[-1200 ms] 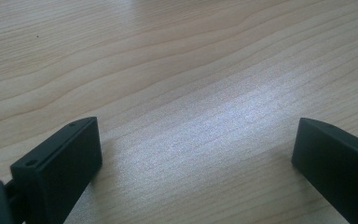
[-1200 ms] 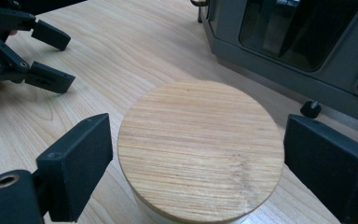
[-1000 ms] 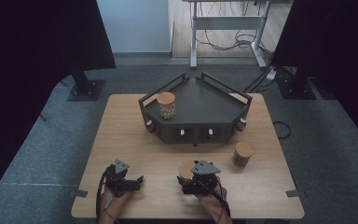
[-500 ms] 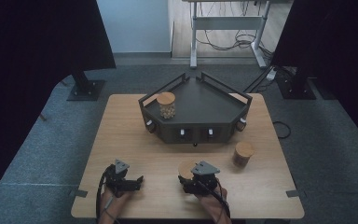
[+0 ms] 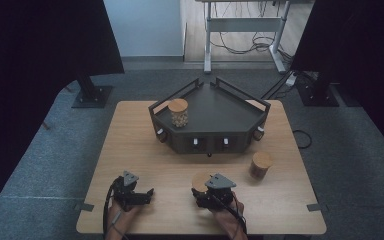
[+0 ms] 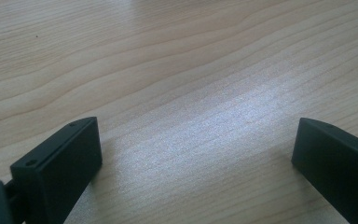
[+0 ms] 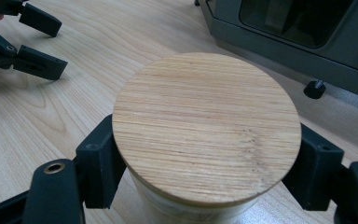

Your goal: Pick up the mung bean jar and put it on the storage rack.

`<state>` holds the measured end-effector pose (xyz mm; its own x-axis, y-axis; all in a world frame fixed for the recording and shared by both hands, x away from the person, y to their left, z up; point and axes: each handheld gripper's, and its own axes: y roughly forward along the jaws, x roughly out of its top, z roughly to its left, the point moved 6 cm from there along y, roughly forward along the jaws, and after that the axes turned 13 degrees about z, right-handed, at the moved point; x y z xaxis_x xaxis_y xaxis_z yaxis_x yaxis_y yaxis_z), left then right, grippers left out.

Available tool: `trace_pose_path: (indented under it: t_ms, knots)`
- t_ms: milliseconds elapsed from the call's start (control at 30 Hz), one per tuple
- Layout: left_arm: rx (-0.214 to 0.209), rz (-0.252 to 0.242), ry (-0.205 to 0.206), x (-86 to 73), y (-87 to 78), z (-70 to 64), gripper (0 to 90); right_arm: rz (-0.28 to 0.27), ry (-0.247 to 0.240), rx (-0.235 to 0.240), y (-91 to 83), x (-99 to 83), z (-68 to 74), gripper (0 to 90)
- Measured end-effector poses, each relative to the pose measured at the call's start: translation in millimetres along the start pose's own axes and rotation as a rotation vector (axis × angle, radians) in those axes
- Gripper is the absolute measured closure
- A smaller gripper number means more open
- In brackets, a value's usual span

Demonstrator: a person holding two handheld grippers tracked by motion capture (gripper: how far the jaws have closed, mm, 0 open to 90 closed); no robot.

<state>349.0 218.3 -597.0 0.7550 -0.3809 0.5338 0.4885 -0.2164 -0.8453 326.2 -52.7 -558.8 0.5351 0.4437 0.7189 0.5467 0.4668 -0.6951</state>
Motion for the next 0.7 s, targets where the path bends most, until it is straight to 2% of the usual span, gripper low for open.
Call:
trace_pose_path:
  t_ms: [700]
  knots:
    - [0.000,0.000,0.000,0.0,0.0,0.0,1.2,-0.033,0.014,0.002,-19.1,14.9,-5.9,24.8]
